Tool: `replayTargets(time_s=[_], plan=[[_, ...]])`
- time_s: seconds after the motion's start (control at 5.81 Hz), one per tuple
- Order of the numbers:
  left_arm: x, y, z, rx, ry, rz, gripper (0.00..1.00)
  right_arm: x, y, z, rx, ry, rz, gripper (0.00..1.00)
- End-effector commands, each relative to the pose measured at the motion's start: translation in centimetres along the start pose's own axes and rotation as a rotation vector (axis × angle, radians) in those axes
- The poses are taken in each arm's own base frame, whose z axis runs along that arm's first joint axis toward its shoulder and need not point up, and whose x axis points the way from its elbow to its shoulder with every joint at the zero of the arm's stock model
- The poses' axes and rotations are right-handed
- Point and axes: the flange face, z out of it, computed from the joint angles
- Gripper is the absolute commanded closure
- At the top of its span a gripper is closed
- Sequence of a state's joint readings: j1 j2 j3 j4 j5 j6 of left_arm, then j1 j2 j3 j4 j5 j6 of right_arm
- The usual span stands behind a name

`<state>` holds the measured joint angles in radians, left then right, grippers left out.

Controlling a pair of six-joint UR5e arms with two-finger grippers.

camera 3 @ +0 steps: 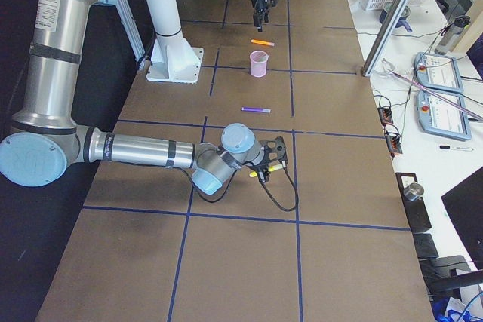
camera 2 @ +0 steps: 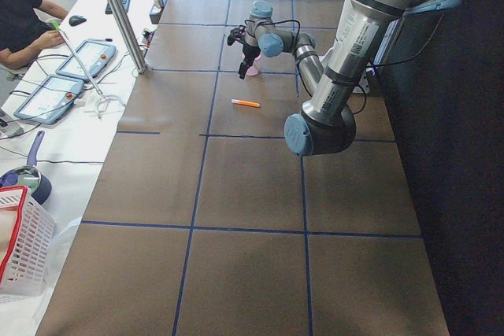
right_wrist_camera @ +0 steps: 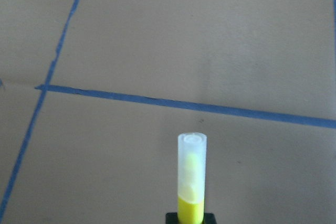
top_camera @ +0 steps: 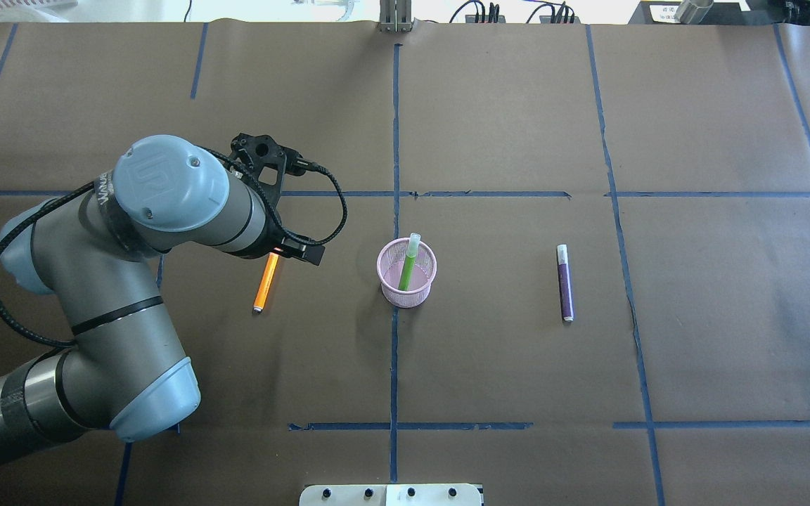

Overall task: Collect pens into pen holder
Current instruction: 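Put yellow highlighter in cup with right gripper while left descends on orange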

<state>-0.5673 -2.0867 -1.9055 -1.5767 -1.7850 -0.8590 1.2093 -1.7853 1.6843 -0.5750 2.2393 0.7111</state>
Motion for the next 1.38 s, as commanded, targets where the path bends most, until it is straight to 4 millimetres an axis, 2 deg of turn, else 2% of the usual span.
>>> replayTargets(time_s=[0.0,0.17,0.34,0.52,0.69,0.86,1.03,1.2], plan=[[-2.8,2.1,0.8,-0.040,-0.038,-0.012,0.00,-13.3,-0.9,0.7,0.122,-0.076,0.013,1.00],[-2.8,3.0,0.0,-0.115,-0.066,-0.030,0.00,-22.2,-0.2,1.4,0.189,-0.165,0.061,1.00],[-3.0,3.3,-0.8,-0.139,-0.062,-0.038,0.00,-28.7,1.4,3.3,0.291,-0.194,0.039,1.00],[-2.9,3.3,-1.0,-0.139,-0.058,-0.038,0.00,-35.0,1.6,2.8,0.380,-0.248,0.029,1.00],[-2.9,3.4,-0.9,-0.144,-0.057,-0.038,0.00,-39.5,2.6,4.2,0.423,-0.236,0.036,1.00],[-2.8,3.4,-0.9,-0.138,-0.048,-0.036,0.00,-47.7,1.8,5.2,0.453,-0.183,0.077,1.00],[-2.4,3.4,-0.9,-0.137,-0.044,-0.034,0.00,-52.5,2.2,5.8,0.468,-0.119,0.091,1.00],[-2.2,3.4,-0.9,-0.136,-0.041,-0.032,0.00,-55.8,4.0,7.3,0.588,-0.002,0.059,1.00]])
